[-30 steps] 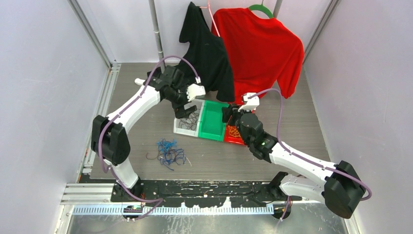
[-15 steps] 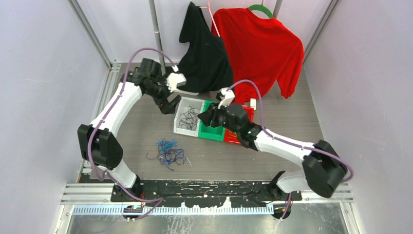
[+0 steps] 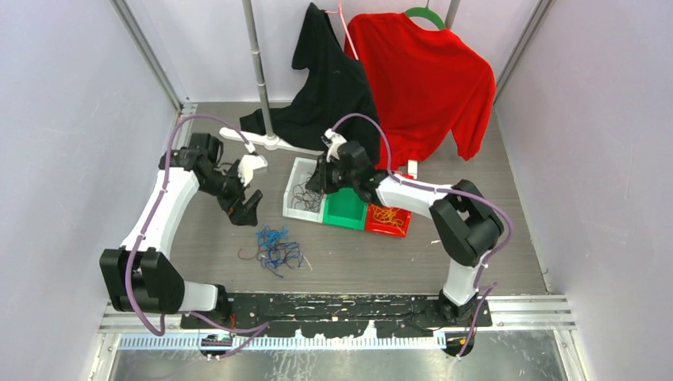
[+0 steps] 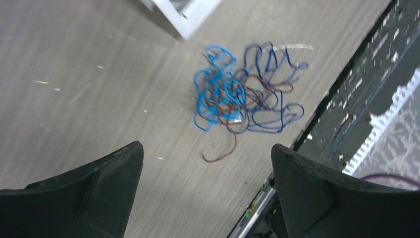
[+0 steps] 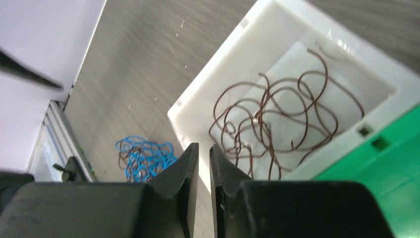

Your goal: Untangle the cables

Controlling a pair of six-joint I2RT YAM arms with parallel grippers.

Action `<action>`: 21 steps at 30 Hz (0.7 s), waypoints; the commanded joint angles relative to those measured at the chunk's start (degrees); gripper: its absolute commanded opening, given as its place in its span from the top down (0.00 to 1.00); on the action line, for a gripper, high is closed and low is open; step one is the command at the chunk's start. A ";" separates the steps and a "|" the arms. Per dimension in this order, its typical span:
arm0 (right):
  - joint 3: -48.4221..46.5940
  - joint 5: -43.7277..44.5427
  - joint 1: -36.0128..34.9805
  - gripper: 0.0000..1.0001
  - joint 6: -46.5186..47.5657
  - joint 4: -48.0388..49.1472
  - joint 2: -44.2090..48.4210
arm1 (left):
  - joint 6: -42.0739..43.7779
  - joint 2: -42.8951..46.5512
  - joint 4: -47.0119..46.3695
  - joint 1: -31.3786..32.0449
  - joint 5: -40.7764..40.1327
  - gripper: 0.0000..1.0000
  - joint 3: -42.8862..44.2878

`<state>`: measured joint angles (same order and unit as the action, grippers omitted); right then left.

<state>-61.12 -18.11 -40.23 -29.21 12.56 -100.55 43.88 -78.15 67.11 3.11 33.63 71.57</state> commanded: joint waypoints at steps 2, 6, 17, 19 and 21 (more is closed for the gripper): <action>-10.15 2.76 -0.25 0.83 4.37 -5.99 -5.44 | 12.92 4.81 6.42 -0.19 -0.53 0.01 -8.53; -12.72 4.62 -0.97 0.86 5.29 -7.10 -8.46 | 17.82 10.63 3.39 -0.19 -2.61 0.01 -16.06; -4.11 12.32 -2.67 0.69 8.19 1.77 4.04 | 21.31 14.33 -4.04 5.09 -5.81 0.22 -28.40; -0.55 12.40 -2.71 0.67 7.93 6.06 8.01 | 21.83 13.78 -5.49 7.91 -7.58 0.29 -29.81; 2.54 12.49 -2.72 0.65 7.00 9.20 11.54 | 21.22 12.80 -7.48 10.67 -9.54 0.29 -30.69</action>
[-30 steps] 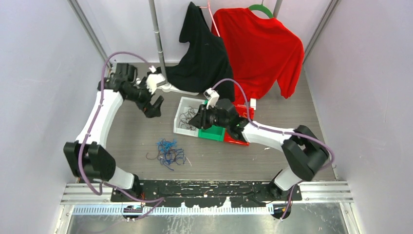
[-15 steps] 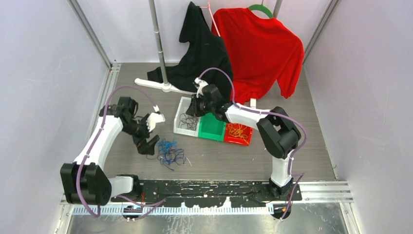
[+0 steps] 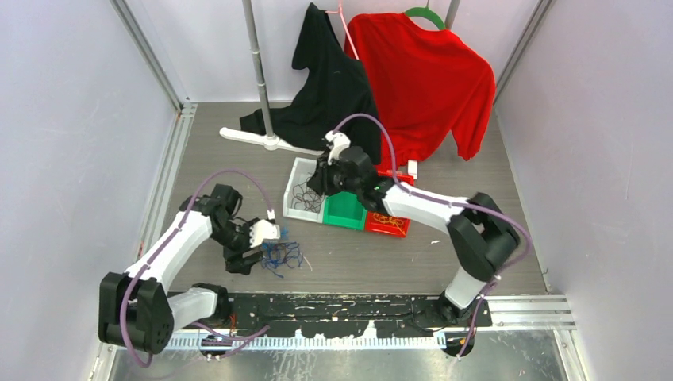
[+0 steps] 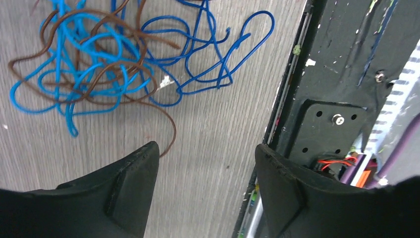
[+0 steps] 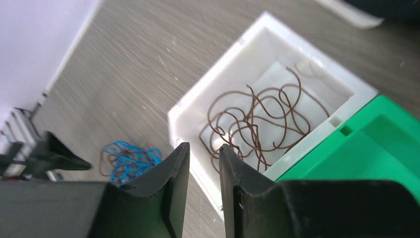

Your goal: Untangle the cables

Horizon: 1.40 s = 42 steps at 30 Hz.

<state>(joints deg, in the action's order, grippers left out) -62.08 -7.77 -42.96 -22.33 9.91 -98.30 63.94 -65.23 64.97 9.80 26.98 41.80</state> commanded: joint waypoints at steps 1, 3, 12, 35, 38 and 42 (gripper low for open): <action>4.61 2.21 0.06 0.65 -0.37 13.02 10.94 | 0.78 -0.49 -6.96 4.64 -3.36 0.29 -1.27; 6.99 2.15 0.02 0.65 -1.94 15.55 13.61 | 0.42 -1.12 -9.98 5.40 -4.11 0.29 -1.82; 16.84 2.93 0.07 0.65 -7.67 20.78 24.76 | 3.17 -6.41 -12.41 7.72 -7.18 0.33 -0.95; 15.91 0.25 -0.37 0.74 -10.71 19.52 28.90 | 9.24 9.57 16.70 3.46 0.14 1.00 17.14; 15.08 -3.29 -2.36 0.68 -9.03 23.34 26.61 | 9.41 10.30 22.54 3.46 4.87 1.00 26.02; 13.27 -7.31 -7.26 0.44 -2.23 26.46 24.86 | 1.28 11.76 16.51 3.51 7.57 1.00 34.84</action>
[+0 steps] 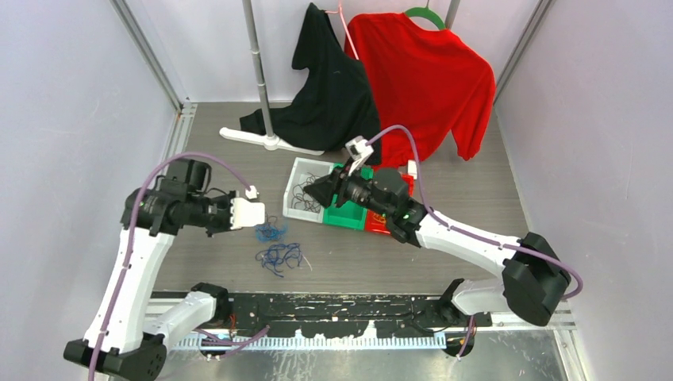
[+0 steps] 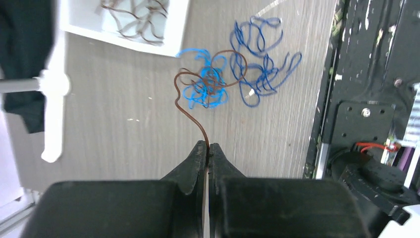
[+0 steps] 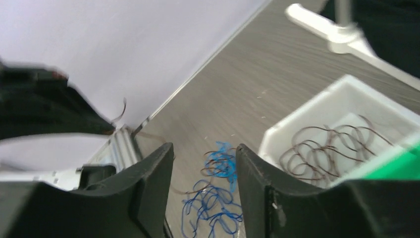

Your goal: Untangle the cables

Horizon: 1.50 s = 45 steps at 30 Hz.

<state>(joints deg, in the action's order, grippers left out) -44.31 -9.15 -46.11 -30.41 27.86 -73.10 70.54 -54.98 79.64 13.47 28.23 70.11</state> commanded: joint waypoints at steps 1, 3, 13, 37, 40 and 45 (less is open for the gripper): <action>-5.12 -7.22 -5.35 0.41 7.27 9.25 -0.83 | -7.62 2.32 -1.52 -0.17 6.39 0.99 7.71; -6.92 -9.48 -7.70 0.36 9.03 10.58 -2.27 | -8.97 4.22 -6.46 -0.14 6.43 0.98 9.82; -17.70 -4.46 -16.58 0.22 18.82 9.25 -10.88 | -17.40 7.48 -22.76 -0.16 11.13 1.00 18.86; -10.92 6.66 -20.10 0.52 14.45 17.77 -23.46 | -41.93 8.49 -69.32 -0.16 0.26 1.00 22.08; -9.51 7.28 -20.69 0.52 13.82 19.32 -25.50 | -43.45 6.69 -72.29 -0.23 -1.85 1.00 24.49; -7.19 8.63 -21.88 0.52 12.89 21.69 -28.80 | -44.63 4.73 -76.26 -0.23 -4.31 1.00 26.90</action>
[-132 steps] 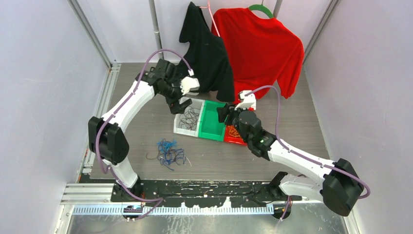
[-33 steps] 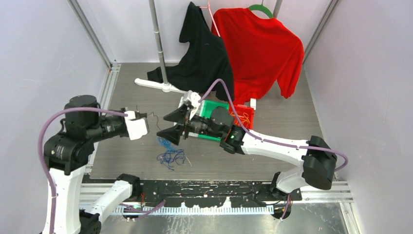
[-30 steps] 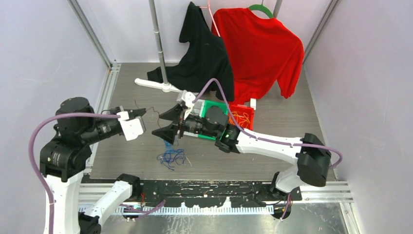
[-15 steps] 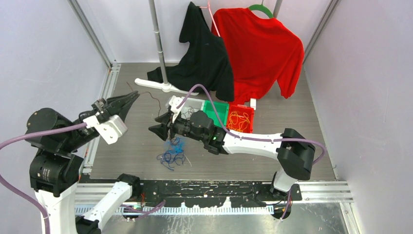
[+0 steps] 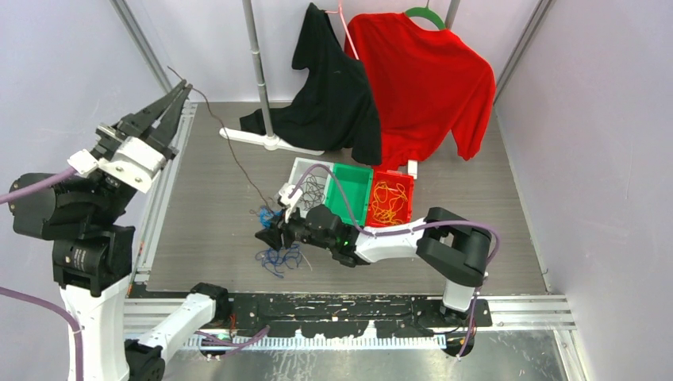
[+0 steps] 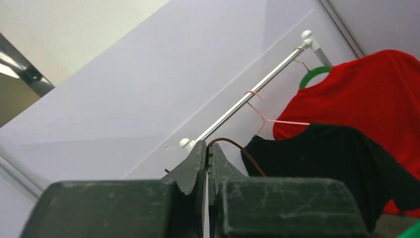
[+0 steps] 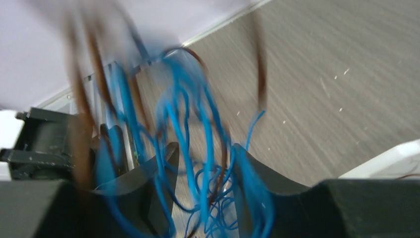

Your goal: Untangle the cables

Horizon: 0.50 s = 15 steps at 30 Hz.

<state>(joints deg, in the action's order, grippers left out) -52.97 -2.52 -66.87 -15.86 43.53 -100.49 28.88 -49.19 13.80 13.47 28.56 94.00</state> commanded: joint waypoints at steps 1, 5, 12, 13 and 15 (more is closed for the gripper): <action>1.93 2.22 -1.34 0.52 -2.04 6.59 -2.13 | -3.43 -1.39 -11.97 -0.20 -5.40 1.00 3.18; 3.59 3.07 -2.12 0.51 -3.52 8.50 -5.03 | -6.06 -3.28 -17.02 -0.18 -9.92 1.00 5.16; 5.75 5.22 -2.65 0.51 -3.98 11.09 -6.62 | -6.72 -4.72 -17.18 -0.20 -10.75 1.00 7.55; 6.29 5.88 -2.65 0.49 -3.61 11.57 -5.40 | -6.35 -4.48 -16.54 -0.20 -9.98 1.00 7.33; 6.95 7.35 -2.57 0.41 -1.82 10.88 -1.54 | -5.58 -3.67 -16.12 -0.18 -8.71 1.00 5.47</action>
<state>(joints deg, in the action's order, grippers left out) -46.65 1.23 -69.28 -19.38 48.80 -108.36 23.14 -53.54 -0.05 13.47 19.27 100.07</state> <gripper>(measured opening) 0.532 0.009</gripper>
